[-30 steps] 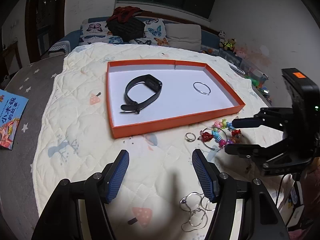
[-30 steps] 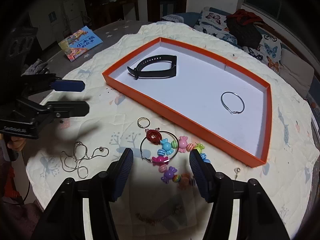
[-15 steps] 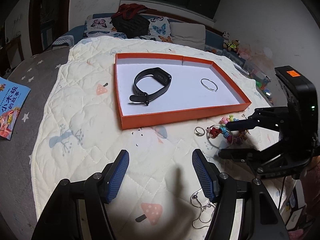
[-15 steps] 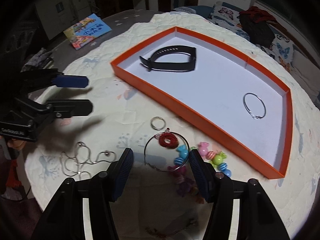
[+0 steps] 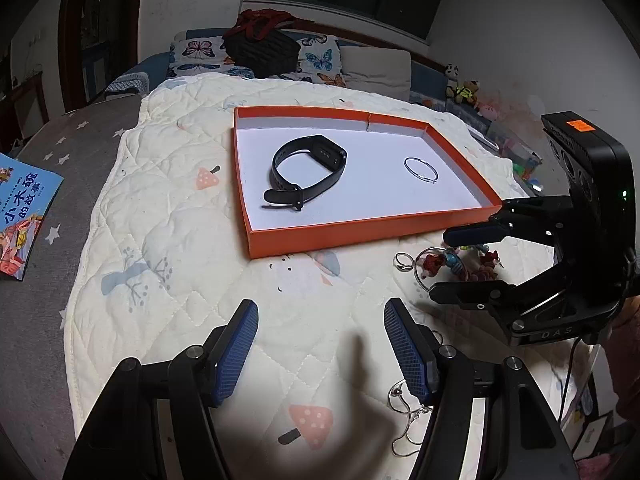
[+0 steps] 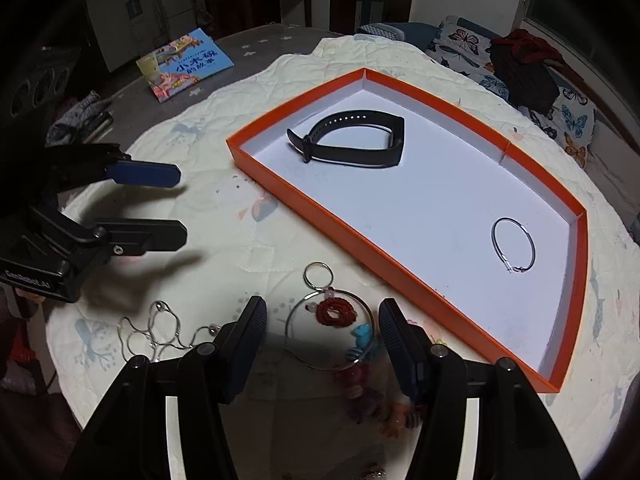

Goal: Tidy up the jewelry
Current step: 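Grasp the red heart pendant with the right tool while the left tool grasps the small silver ring, then lower the red pendant and silver ring into the tray while both tools open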

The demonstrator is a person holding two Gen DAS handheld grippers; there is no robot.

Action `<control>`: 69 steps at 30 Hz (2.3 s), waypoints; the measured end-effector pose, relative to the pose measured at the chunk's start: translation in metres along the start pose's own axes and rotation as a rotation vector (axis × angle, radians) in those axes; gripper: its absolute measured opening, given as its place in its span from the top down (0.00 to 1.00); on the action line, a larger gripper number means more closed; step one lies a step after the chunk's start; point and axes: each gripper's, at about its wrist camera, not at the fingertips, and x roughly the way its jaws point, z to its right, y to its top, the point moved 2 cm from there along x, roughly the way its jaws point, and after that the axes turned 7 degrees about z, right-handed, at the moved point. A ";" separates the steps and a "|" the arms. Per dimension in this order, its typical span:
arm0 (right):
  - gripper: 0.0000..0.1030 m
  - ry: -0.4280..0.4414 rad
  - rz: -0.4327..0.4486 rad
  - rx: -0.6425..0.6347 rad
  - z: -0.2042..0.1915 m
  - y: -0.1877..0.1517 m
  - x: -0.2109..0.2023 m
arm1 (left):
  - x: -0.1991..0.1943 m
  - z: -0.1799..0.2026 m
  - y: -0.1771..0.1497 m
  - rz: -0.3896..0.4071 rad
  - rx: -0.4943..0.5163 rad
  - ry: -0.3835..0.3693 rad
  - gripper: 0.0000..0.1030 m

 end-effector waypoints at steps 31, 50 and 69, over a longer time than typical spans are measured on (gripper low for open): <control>0.80 -0.043 0.052 0.050 0.012 -0.003 -0.015 | 0.023 0.037 0.005 -0.013 0.127 -0.103 0.34; 0.80 -0.062 0.106 0.151 0.046 -0.017 -0.031 | 0.092 0.074 0.024 -0.075 0.327 -0.159 0.72; 0.80 -0.106 0.188 0.188 0.071 -0.005 -0.049 | 0.060 0.072 0.066 0.064 0.318 -0.116 0.82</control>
